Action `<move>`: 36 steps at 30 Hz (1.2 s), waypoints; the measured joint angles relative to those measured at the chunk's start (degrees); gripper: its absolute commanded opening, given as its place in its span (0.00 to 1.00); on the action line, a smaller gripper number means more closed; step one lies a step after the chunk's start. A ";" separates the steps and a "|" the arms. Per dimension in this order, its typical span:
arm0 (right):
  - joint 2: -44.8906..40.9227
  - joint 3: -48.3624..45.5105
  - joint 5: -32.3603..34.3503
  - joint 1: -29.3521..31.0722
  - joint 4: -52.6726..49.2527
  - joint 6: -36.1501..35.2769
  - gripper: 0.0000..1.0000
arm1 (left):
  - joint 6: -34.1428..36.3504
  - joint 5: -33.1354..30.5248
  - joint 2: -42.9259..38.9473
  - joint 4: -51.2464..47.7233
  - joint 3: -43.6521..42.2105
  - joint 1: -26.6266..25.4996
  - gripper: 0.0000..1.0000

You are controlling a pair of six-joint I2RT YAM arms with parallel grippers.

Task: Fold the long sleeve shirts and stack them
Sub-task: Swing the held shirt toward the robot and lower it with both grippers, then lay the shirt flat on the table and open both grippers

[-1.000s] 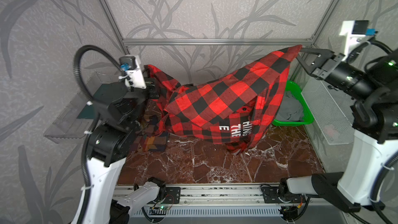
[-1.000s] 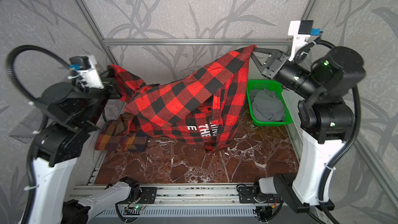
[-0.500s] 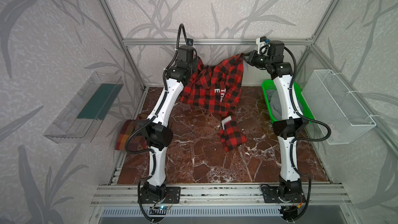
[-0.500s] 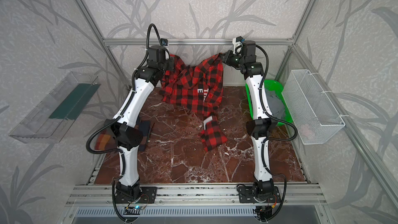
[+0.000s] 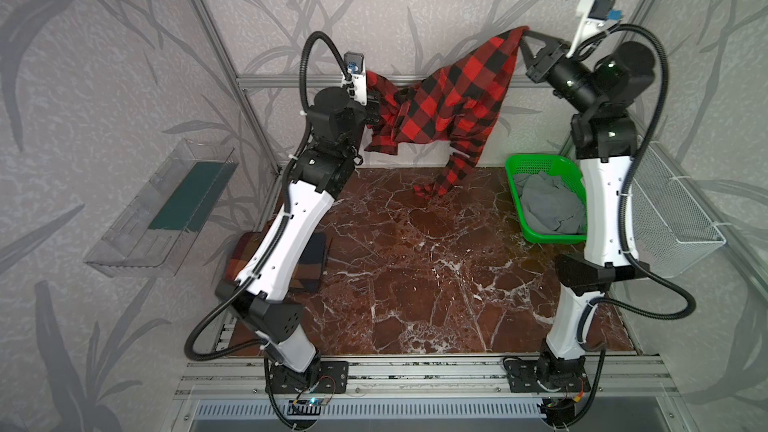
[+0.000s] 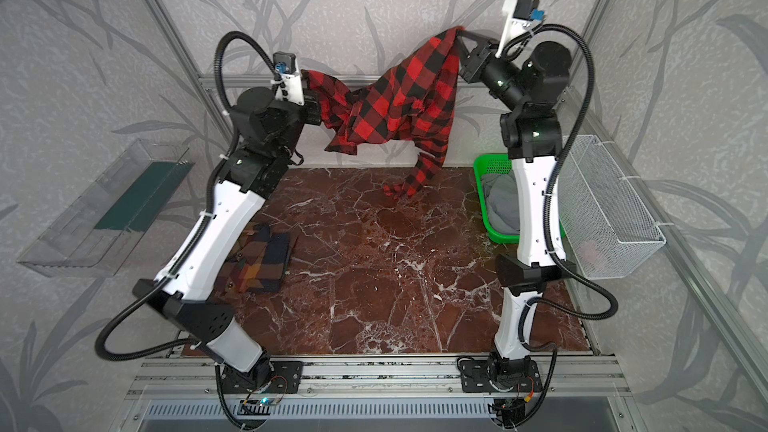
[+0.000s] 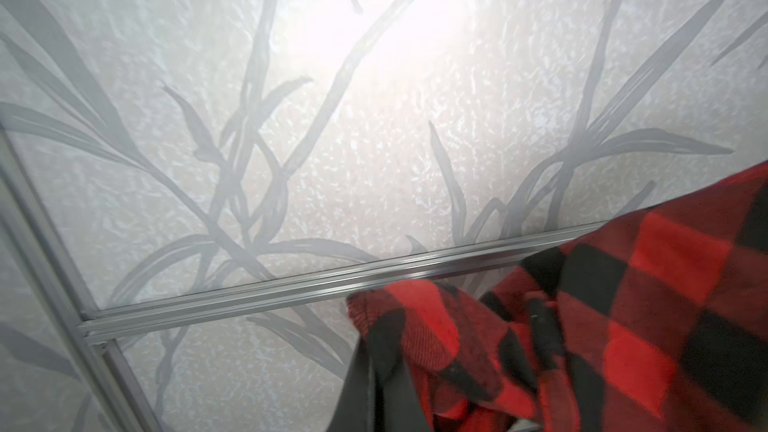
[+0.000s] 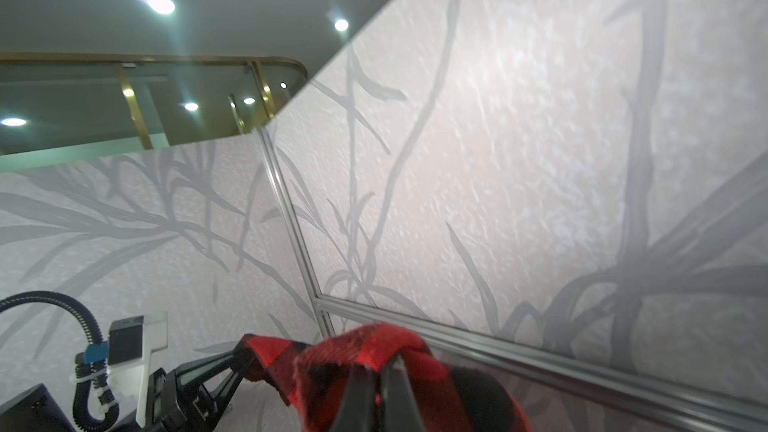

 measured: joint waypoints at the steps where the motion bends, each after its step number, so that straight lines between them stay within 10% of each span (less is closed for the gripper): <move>1: -3.91 -5.14 -1.55 -0.63 2.25 0.42 0.00 | 0.55 -0.31 -4.09 3.50 -5.73 0.02 0.00; 8: -30.77 -61.29 -4.02 -0.02 20.13 6.16 0.00 | 1.51 -6.88 -22.27 21.44 -47.87 -0.31 0.00; 16: -45.90 -100.63 1.62 6.64 9.55 9.07 0.00 | 4.87 -30.88 -20.09 26.82 -67.58 -25.22 0.00; 29: -77.59 -108.67 1.03 7.19 -23.52 0.09 0.00 | -26.99 -44.35 -57.66 -9.40 -76.19 -40.68 0.00; 36: -78.18 -108.63 1.68 7.28 -44.19 -4.50 0.03 | -47.41 -46.86 -55.65 -33.42 -76.06 -56.41 0.02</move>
